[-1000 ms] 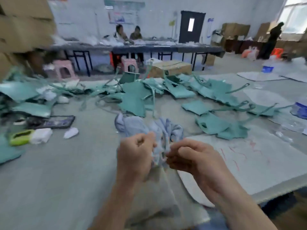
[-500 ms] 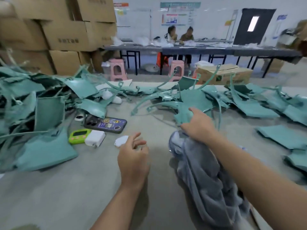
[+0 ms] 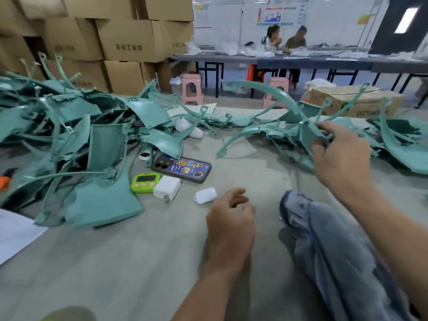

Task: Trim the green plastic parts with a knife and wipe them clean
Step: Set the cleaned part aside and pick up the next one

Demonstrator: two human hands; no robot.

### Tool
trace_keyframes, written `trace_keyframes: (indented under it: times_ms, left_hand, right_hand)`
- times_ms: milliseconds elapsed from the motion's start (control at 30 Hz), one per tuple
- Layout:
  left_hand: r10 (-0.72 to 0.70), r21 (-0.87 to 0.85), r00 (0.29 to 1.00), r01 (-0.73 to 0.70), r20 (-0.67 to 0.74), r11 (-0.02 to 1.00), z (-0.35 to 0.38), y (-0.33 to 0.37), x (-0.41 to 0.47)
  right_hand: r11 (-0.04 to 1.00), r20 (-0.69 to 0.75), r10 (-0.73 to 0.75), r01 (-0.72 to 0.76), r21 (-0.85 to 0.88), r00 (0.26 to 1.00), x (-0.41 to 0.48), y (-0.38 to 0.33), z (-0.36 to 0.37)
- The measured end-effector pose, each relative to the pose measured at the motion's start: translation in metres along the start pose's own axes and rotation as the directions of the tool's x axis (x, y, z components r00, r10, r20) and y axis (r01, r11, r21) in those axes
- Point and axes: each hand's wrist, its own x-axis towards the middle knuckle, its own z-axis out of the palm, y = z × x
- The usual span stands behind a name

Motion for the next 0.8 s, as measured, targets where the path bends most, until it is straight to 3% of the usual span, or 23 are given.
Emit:
trace_keyframes:
  times_ms: [33,67,100,133,167,233,300,333,400,467,533,600,633,700,733,767,800]
  left_hand:
    - [0.027,-0.030,1.000,-0.027,0.007,0.999,-0.001,0.001,-0.001]
    - [0.049,-0.064,0.998,-0.047,0.028,0.997,-0.002,0.003,-0.002]
    - [0.064,-0.125,0.995,-0.054,0.073,0.991,-0.003,0.007,-0.004]
    - [0.080,-0.225,0.988,-0.050,0.129,0.973,-0.004,0.011,-0.007]
    - [0.094,-0.352,0.981,-0.028,0.171,0.936,-0.004,0.014,-0.010]
    - [0.050,-0.631,0.974,0.105,0.222,0.769,-0.002,0.018,-0.014]
    - [-0.107,-0.770,0.960,0.271,0.258,0.577,-0.003,0.022,-0.011]
    - [-0.186,-0.781,0.944,0.329,0.271,0.531,-0.005,0.022,-0.006]
    - [-0.269,-0.777,0.910,0.409,0.314,0.478,-0.012,0.019,0.002]
    - [-0.256,-0.789,0.911,0.410,0.325,0.457,-0.018,0.020,0.008]
    - [-0.219,-0.804,0.930,0.366,0.295,0.468,-0.020,0.020,0.011]
    - [-0.174,-0.799,0.947,0.322,0.271,0.508,-0.021,0.018,0.014]
    - [-0.166,-0.788,0.952,0.305,0.256,0.534,-0.021,0.016,0.015]
    - [-0.191,-0.764,0.966,0.254,0.173,0.593,-0.021,0.012,0.018]
    - [-0.206,-0.739,0.973,0.212,0.101,0.640,-0.021,0.010,0.019]
    - [-0.205,-0.695,0.978,0.165,0.026,0.699,-0.020,0.008,0.021]
    - [-0.188,-0.638,0.982,0.123,-0.035,0.760,-0.019,0.005,0.023]
  right_hand:
    - [0.971,-0.017,0.060,-0.055,0.234,0.998,-0.005,-0.014,-0.006]
    - [0.851,0.043,0.170,-0.168,0.498,0.985,-0.011,-0.029,-0.008]
    - [0.636,0.175,0.276,-0.316,0.704,0.945,-0.021,-0.045,-0.007]
    - [0.409,0.321,0.342,-0.448,0.795,0.883,-0.033,-0.058,-0.003]
    - [0.246,0.431,0.374,-0.536,0.808,0.821,-0.046,-0.067,0.003]
    - [0.153,0.544,0.396,-0.637,0.755,0.740,-0.071,-0.076,0.016]
    - [0.163,0.634,0.331,-0.704,0.691,0.699,-0.092,-0.075,0.025]
    - [0.197,0.689,0.273,-0.740,0.643,0.671,-0.098,-0.072,0.027]
    - [0.336,0.749,0.195,-0.760,0.556,0.634,-0.104,-0.062,0.023]
    - [0.464,0.705,0.233,-0.714,0.524,0.670,-0.102,-0.045,0.015]
    - [0.547,0.611,0.307,-0.661,0.514,0.730,-0.098,-0.026,0.000]
    - [0.698,0.469,0.320,-0.540,0.471,0.823,-0.092,-0.006,-0.021]
    - [0.803,0.409,0.316,-0.471,0.365,0.856,-0.085,0.008,-0.030]
    - [0.941,0.360,0.338,-0.322,-0.108,0.870,-0.071,0.030,-0.050]
    - [0.908,0.307,0.352,-0.242,-0.343,0.884,-0.067,0.036,-0.059]
    - [0.870,0.238,0.312,-0.176,-0.461,0.920,-0.065,0.039,-0.064]
    - [0.883,0.179,0.242,-0.140,-0.448,0.954,-0.066,0.035,-0.066]
